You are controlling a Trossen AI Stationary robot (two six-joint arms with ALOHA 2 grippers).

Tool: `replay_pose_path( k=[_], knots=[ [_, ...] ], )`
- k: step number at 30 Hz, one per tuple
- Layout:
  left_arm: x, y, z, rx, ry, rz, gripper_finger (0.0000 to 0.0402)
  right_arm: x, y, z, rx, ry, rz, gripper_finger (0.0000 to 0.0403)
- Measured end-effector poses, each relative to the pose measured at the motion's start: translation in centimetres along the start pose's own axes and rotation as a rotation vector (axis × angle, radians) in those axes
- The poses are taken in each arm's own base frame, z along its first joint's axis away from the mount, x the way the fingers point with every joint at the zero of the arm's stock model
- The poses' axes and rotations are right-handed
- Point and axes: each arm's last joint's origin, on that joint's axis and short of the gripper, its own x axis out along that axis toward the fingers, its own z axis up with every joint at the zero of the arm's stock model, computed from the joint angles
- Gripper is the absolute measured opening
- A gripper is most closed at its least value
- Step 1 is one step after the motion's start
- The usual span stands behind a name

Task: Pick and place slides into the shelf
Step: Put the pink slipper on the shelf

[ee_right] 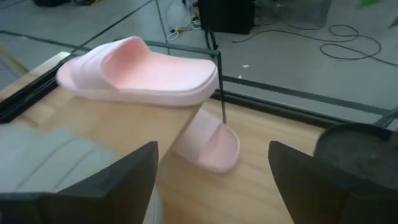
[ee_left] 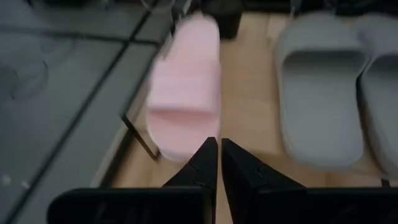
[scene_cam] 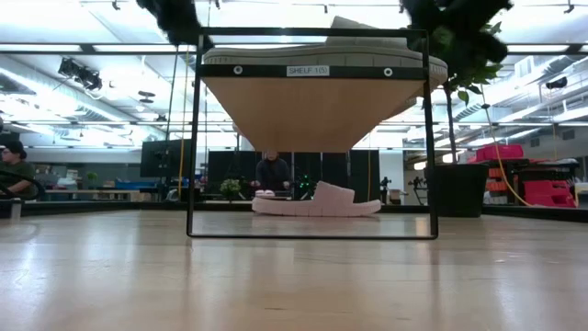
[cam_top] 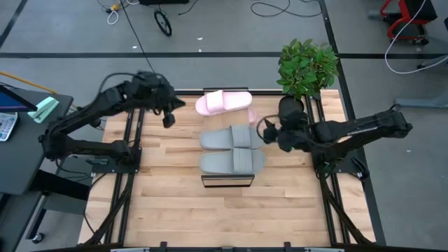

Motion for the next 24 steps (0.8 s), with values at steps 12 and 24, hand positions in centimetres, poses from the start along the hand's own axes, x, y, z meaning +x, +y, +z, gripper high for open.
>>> replay_pose_path(
  k=[12,24],
  knots=[
    [5.8,-1.1,-7.4,-0.183,0.141,-0.002,0.0035,-3.2,-1.9,-0.7,-0.136,-0.002,0.022,0.0306],
    [9.4,-1.9,-13.4,-0.202,0.013,0.083,0.0029,-3.2,-2.6,-1.0,-0.18,0.017,-0.02,0.0295]
  ],
)
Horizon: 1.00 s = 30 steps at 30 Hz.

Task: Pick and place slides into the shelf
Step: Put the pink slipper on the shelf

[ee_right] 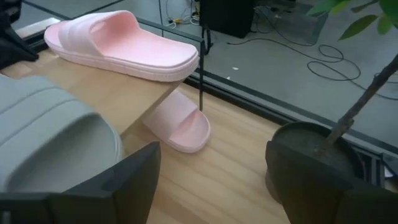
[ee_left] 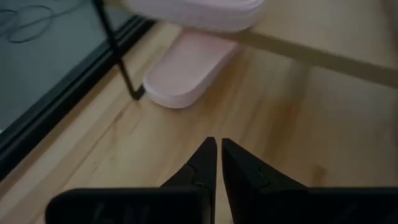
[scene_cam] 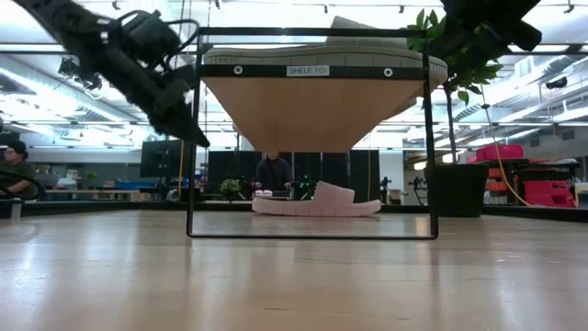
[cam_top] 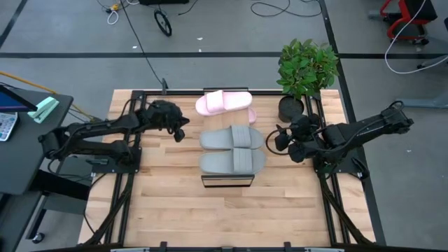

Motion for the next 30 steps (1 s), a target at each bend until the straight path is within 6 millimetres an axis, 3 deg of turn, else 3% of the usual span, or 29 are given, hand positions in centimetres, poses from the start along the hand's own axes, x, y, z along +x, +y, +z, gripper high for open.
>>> replay_pose_path(
  k=[8,11,15,23,30],
  knots=[
    [0.7,1.9,-3.2,-0.212,-0.044,0.09,0.0035,0.1,-0.1,0.0,0.058,0.001,-0.006,0.0294],
    [0.6,2.9,-3.5,-0.321,-0.046,0.108,0.0032,0.1,-0.1,0.0,0.08,0.001,-0.007,0.0294],
    [0.3,3.8,-2.7,-0.373,-0.093,0.005,0.0039,0.1,-0.1,0.0,0.101,0.001,-0.007,0.0295],
    [0.7,5.4,-0.6,-0.369,-0.122,-0.127,0.007,0.1,-0.1,0.0,0.113,0.001,-0.007,0.0295],
    [3.1,5.4,-2.1,-0.221,-0.006,-0.163,0.0099,0.1,-0.1,0.0,0.093,0.002,-0.007,0.0295]
  ],
)
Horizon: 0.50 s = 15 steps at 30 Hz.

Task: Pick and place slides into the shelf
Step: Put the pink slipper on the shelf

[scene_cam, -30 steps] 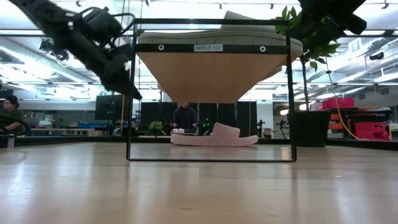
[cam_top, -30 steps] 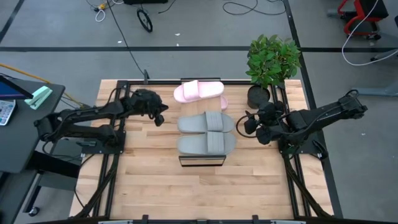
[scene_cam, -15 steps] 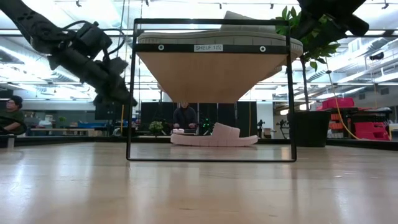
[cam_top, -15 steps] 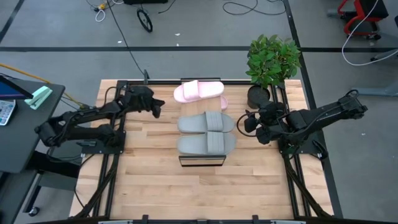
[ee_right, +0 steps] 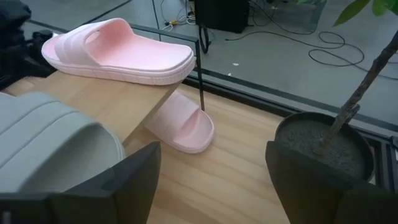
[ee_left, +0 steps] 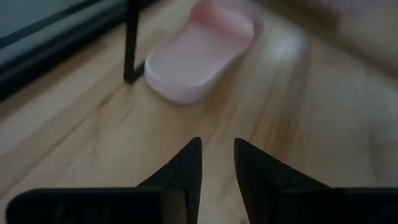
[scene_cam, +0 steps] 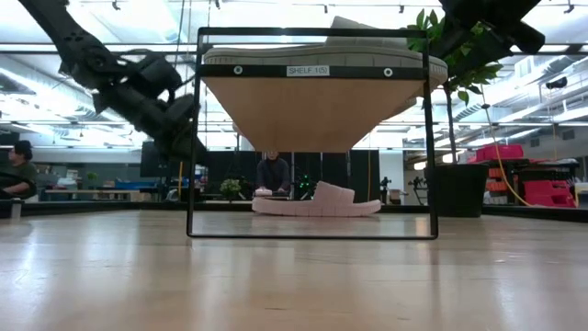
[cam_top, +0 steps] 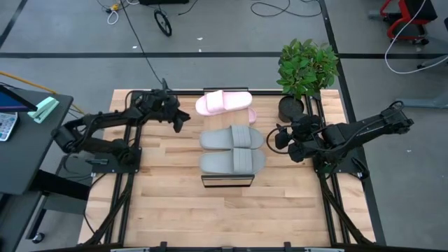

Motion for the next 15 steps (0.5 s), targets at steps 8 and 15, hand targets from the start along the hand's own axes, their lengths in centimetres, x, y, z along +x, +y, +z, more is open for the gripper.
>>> replay_pose_path(
  k=[8,15],
  knots=[
    [2.1,-0.8,-1.1,0.255,0.059,-0.061,0.0078,0.0,0.0,0.0,-0.007,0.0,0.0,0.0295],
    [2.6,-2.7,-0.5,0.452,-0.011,-0.119,0.0051,0.0,0.0,0.0,-0.008,0.001,0.001,0.0294]
  ],
)
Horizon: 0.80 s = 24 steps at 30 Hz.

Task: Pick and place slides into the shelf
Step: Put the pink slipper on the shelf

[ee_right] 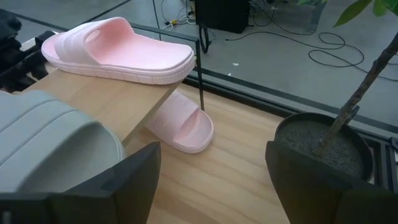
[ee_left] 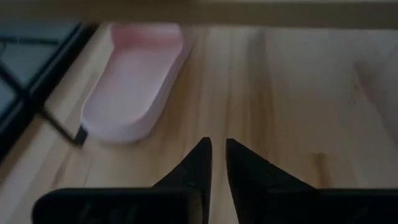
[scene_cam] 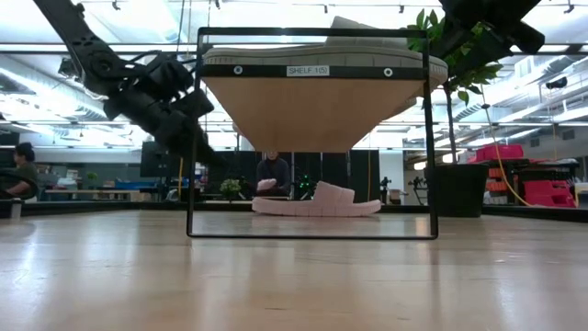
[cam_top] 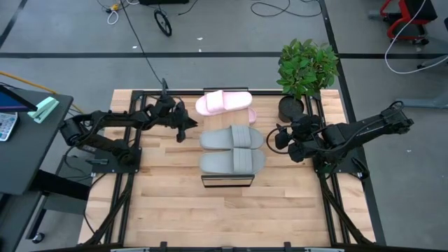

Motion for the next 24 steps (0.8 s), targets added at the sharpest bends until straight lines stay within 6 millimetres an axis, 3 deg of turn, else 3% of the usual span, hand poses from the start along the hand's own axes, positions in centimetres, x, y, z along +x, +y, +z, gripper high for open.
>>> replay_pose_path(
  k=[7,24],
  knots=[
    [0.6,-1.4,0.6,0.171,0.014,0.038,0.0044,0.0,0.0,0.0,0.0,0.0,0.0,0.0294],
    [0.7,-1.4,1.1,0.344,-0.009,0.093,0.0061,0.0,0.0,0.0,0.0,0.0,0.0,0.0294]
  ],
)
